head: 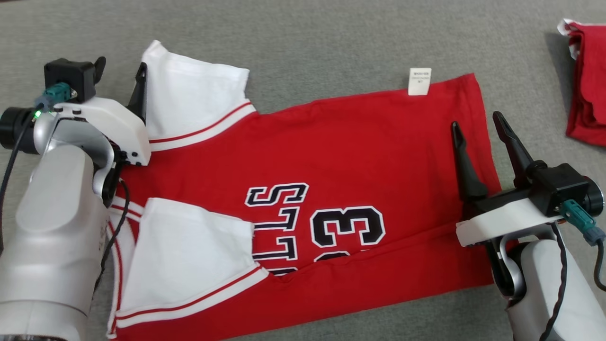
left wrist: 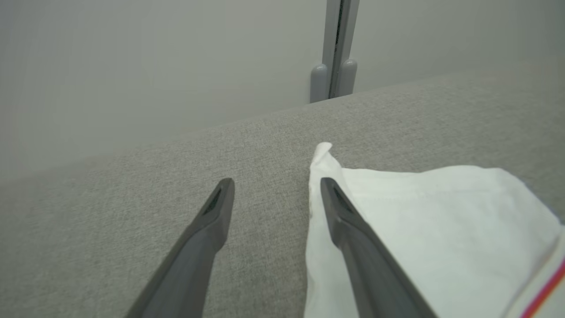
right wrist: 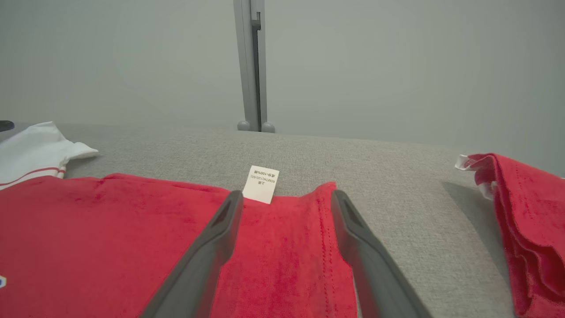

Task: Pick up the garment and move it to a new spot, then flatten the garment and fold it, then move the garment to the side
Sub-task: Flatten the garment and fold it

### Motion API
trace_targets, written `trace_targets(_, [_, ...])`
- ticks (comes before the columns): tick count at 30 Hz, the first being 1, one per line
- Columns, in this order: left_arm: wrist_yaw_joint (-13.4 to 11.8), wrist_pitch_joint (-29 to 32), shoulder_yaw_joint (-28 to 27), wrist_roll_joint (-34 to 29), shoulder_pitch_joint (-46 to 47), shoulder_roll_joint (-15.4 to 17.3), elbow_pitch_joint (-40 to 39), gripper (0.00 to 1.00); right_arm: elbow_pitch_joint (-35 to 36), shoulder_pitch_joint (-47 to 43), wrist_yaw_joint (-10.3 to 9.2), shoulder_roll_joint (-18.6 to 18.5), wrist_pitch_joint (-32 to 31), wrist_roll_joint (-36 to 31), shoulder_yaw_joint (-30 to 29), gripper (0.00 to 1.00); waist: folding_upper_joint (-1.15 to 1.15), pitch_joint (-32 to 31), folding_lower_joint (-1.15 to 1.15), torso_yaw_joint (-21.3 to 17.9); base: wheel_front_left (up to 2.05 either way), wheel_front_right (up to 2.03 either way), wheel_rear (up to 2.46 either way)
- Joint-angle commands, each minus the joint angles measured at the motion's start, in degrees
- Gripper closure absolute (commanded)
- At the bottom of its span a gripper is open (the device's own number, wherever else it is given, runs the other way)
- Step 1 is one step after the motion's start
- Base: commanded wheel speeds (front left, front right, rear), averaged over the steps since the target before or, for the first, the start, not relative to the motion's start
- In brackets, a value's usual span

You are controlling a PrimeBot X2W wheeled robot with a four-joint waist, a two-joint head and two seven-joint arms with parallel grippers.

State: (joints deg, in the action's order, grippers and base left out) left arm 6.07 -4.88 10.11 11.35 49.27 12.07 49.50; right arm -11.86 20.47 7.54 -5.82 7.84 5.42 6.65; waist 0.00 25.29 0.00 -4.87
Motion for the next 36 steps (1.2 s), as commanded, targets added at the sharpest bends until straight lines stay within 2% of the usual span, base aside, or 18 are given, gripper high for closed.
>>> trace_targets(1, [0.4, -0.4, 0.3, -0.4, 2.1, 0.7, 1.0, 0.00, 0.2, 0.8, -0.11, 0.3, 0.6, 0.2, 0.2, 0.00, 0.00, 2.3, 0.00, -2.4, 0.00, 0.00, 0.00])
trace_targets(10, [1.2, 0.1, 3.5, -0.6, 6.9, 2.4, 8.7, 0.00, -1.8, 1.3, -0.11, 1.8, 2.2, 0.0, 0.1, 0.00, 0.00, 3.6, 0.00, -4.6, 0.00, 0.00, 0.00])
trace_targets(16, [1.3, -0.4, 5.1, -0.4, 8.7, 2.2, 11.7, 0.00, -3.0, 1.6, -0.11, 2.2, 3.0, 0.0, -0.2, 0.00, 0.00, 3.7, 0.00, -4.9, 0.00, 0.00, 0.00])
trace_targets(17, [1.3, -0.3, 5.4, -0.4, 9.0, 2.0, 12.1, 0.14, -3.2, 1.6, -0.11, 2.2, 2.9, -0.1, -0.3, 0.00, 0.00, 3.7, 0.00, -4.8, 0.00, 0.00, 0.00])
trace_targets(18, [1.4, -0.2, 5.6, -0.2, 9.2, 1.9, 12.6, 0.64, -3.4, 1.7, -0.11, 2.2, 3.0, -0.2, -0.3, 0.00, 0.00, 3.7, 0.00, -4.8, 0.00, 0.00, 0.00])
trace_targets(19, [1.4, -0.4, 5.9, -0.2, 9.3, 1.9, 12.9, 1.00, -3.6, 1.8, -0.11, 2.3, 3.0, -0.2, -0.3, 0.00, 0.00, 3.6, 0.00, -4.7, 0.00, 0.00, 0.00])
trace_targets(28, [1.4, -5.0, 7.9, 1.7, 10.3, 0.3, 13.0, 1.00, -4.5, 4.3, -0.11, 1.1, 0.8, 0.1, -2.3, 0.00, 0.00, 2.0, 0.00, -2.2, 0.00, 0.00, 0.00])
trace_targets(36, [1.4, -8.0, 12.8, 7.9, 7.5, -1.9, 6.0, 1.00, -7.4, 14.0, -0.11, -6.0, -10.7, 7.0, -0.4, 0.00, 0.00, 1.0, 0.00, 2.8, 0.00, 0.00, 0.00])
